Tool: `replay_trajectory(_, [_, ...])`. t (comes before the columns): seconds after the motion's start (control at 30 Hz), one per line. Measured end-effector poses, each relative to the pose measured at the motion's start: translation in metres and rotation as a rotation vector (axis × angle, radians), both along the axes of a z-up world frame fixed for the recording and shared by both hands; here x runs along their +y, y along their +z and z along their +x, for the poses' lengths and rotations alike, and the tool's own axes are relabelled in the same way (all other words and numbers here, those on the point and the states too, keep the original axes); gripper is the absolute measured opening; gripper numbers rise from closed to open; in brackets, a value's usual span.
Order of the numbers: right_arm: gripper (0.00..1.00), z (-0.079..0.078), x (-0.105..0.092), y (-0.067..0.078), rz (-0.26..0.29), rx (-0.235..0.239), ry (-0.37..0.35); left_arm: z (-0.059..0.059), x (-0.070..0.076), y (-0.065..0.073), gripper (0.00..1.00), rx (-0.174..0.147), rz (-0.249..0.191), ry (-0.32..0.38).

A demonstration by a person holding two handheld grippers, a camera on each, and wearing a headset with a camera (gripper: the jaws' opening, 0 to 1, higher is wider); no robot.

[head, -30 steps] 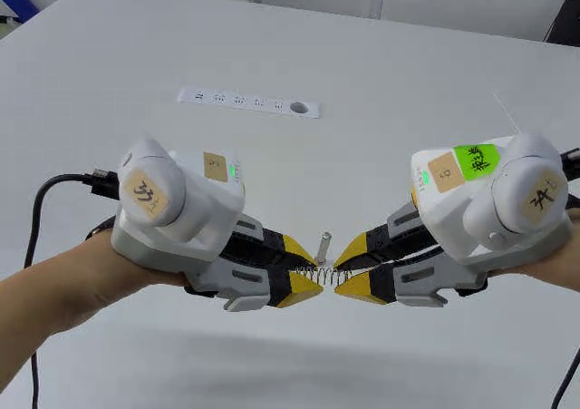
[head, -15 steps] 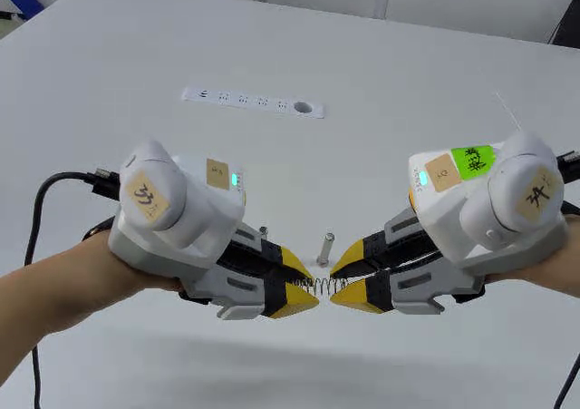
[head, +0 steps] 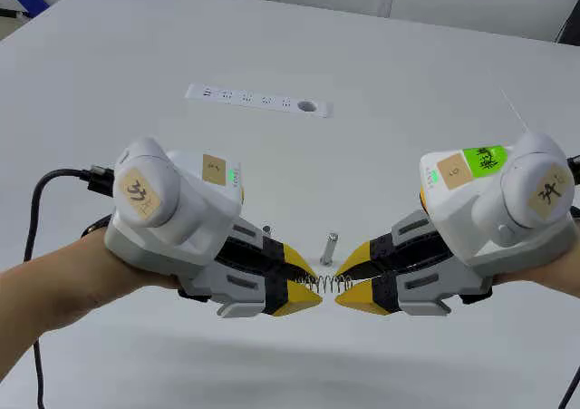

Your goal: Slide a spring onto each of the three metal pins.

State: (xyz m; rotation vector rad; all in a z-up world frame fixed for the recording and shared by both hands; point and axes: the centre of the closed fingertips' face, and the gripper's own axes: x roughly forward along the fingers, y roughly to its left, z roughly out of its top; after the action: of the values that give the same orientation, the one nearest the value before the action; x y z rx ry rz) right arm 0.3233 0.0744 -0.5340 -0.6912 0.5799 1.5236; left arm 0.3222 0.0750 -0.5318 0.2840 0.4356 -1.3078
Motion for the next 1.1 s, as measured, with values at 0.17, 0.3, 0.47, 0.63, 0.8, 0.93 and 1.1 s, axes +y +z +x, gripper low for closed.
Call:
replay_trajectory(0.17, [0.11, -0.001, 0.003, 0.010, 0.043, 0.016, -0.002, 0.000, 0.001, 0.000, 0.10, -0.006, -0.001, 0.003])
replay_trajectory(0.3, [0.11, 0.000, 0.007, 0.017, 0.073, 0.027, -0.003, 0.001, 0.002, 0.001, 0.10, -0.014, -0.005, 0.007])
replay_trajectory(0.47, [0.11, -0.005, 0.019, 0.026, 0.124, 0.055, 0.009, 0.000, 0.004, -0.004, 0.10, -0.028, 0.011, 0.000])
replay_trajectory(0.63, [0.11, -0.006, 0.024, 0.023, 0.114, 0.048, 0.018, 0.000, 0.005, -0.009, 0.10, -0.021, 0.020, 0.007])
replay_trajectory(0.8, [0.11, -0.004, 0.030, 0.027, 0.143, 0.050, 0.000, 0.003, 0.009, -0.007, 0.10, 0.010, -0.017, 0.046])
replay_trajectory(0.93, [0.11, -0.004, 0.040, 0.035, 0.190, 0.066, -0.007, 0.002, 0.007, -0.006, 0.10, 0.013, -0.033, 0.048])
replay_trajectory(1.1, [0.11, -0.003, 0.047, 0.033, 0.191, 0.066, -0.008, 0.005, 0.007, -0.008, 0.10, 0.021, -0.045, 0.061])
